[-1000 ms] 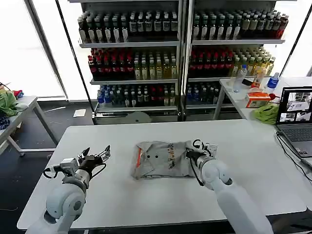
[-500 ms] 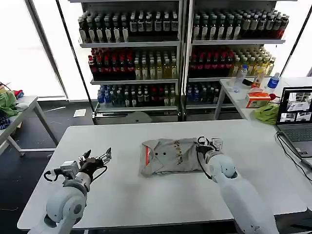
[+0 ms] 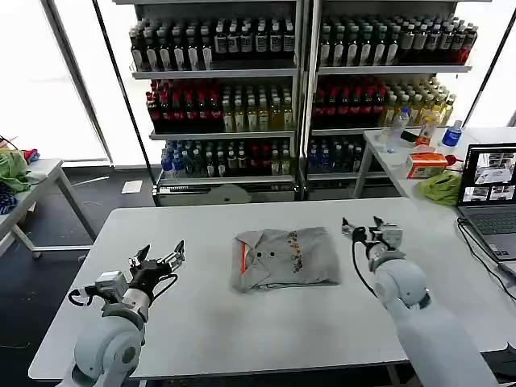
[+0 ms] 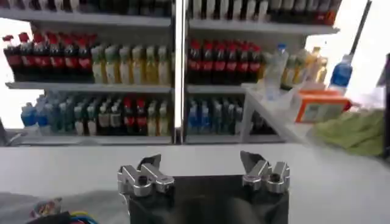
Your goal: Fold and organize the clothes.
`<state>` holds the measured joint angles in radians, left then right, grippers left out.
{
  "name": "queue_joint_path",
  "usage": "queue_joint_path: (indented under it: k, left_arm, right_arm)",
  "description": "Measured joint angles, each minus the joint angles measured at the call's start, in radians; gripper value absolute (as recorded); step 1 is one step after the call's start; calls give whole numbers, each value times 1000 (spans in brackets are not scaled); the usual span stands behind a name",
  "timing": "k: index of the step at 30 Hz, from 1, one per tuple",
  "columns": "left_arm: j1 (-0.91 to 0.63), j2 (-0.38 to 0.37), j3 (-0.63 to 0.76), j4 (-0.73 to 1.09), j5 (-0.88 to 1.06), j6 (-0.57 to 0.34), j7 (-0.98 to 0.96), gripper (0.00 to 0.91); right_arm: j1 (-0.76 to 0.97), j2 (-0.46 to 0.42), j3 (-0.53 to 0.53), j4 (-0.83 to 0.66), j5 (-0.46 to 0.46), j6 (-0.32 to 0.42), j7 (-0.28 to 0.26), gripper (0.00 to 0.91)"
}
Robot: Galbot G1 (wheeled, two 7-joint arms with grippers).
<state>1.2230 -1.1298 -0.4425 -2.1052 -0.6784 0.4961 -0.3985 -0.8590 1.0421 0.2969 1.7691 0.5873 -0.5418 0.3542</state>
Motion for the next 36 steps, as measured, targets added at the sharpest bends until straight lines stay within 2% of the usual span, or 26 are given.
queue_joint_path:
  k: [6,14,36]
  left_arm:
    - [40,-33,-3,-36,80,-43,22,907]
    - [85,-51,-21,-57,169,-71,44,907]
    - [102,-48,-63,-52,211,-104,61,907]
  right_arm:
    - [-137,-35,134,145,-83,10,-2,907]
    - [-282,-37,256,246,-173,29,-7,907]
    - [-397,-10,337,318,-249,34,8,907]
